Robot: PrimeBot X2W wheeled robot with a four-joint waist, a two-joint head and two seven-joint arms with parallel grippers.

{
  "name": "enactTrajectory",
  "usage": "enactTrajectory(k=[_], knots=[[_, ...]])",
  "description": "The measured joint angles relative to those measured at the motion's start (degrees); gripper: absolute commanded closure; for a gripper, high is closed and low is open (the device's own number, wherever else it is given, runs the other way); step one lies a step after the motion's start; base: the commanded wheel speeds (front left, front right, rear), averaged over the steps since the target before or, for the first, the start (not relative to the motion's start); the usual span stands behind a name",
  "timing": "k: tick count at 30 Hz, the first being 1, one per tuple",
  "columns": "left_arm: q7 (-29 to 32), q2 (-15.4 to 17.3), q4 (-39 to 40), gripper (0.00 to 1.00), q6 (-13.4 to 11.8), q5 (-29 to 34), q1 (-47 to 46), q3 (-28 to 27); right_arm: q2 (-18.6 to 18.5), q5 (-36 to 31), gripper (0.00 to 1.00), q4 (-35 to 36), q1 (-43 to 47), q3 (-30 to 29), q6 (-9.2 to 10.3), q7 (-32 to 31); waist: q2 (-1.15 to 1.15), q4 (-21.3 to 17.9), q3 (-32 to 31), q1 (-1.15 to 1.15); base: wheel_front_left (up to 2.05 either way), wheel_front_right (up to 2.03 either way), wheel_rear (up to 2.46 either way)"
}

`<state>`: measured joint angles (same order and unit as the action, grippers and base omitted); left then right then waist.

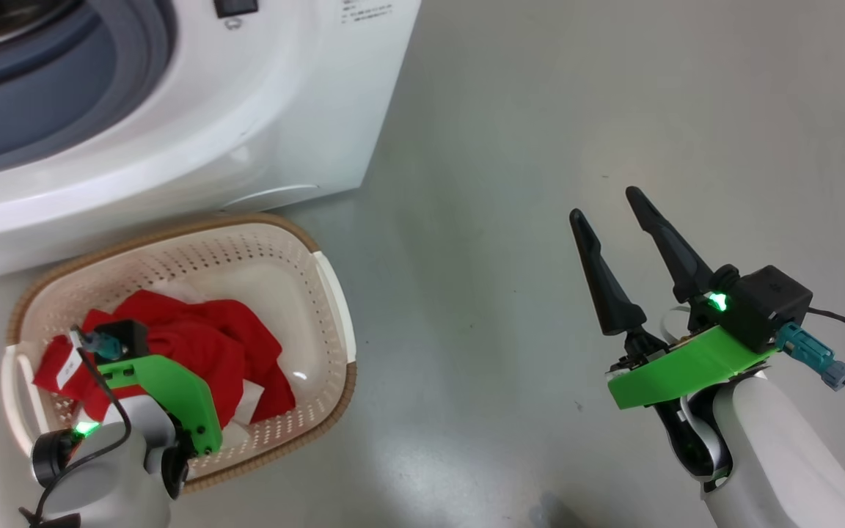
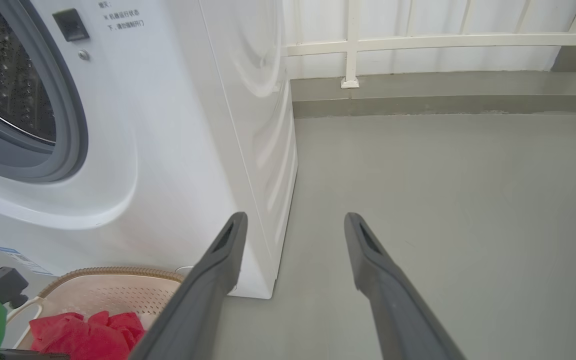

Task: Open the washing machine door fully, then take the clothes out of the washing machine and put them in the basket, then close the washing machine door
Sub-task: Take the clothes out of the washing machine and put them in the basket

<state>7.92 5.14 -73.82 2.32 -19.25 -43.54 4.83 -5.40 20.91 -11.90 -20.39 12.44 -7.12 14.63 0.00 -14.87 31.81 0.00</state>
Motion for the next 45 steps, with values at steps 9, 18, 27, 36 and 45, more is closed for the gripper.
enactTrajectory(k=[9, 18, 27, 36, 45], knots=[[-7.64, -0.14, -0.25, 0.0, 0.05, -1.62, -0.12, -0.77, 0.29, 0.04, 0.0, -0.01, -0.01, -0.57, 0.0, 0.0, 0.0, -0.8, 1.31, 0.0, 0.0, 0.0, 0.0], [-18.07, -0.59, -0.2, 0.0, 2.32, -3.77, 0.22, -1.42, 0.08, 0.2, 0.0, -0.37, 0.01, -0.37, 0.0, 0.0, 0.0, 1.09, -1.7, 0.0, 0.0, 0.0, 0.0], [-22.15, -1.26, 5.53, 0.0, 2.85, -1.74, 3.82, 1.15, -1.55, 0.21, 0.0, -0.87, 0.54, -0.58, 0.0, 0.0, 0.0, 4.25, -7.12, 0.0, 0.0, 0.0, 0.0], [-22.21, -2.08, 20.46, 0.0, 2.81, 0.79, 12.09, 0.16, -1.67, -0.16, 0.0, -1.59, 3.89, -2.15, 0.0, 0.0, 0.0, 7.13, -12.98, 0.0, 0.0, 0.0, 0.0], [-22.24, -2.18, 38.67, 0.0, 1.94, 5.05, 20.47, -3.01, -1.64, -0.35, 0.0, -2.14, 6.5, -3.37, 0.0, 0.0, 0.0, 9.04, -19.09, 0.0, 0.0, 0.0, 0.0]])
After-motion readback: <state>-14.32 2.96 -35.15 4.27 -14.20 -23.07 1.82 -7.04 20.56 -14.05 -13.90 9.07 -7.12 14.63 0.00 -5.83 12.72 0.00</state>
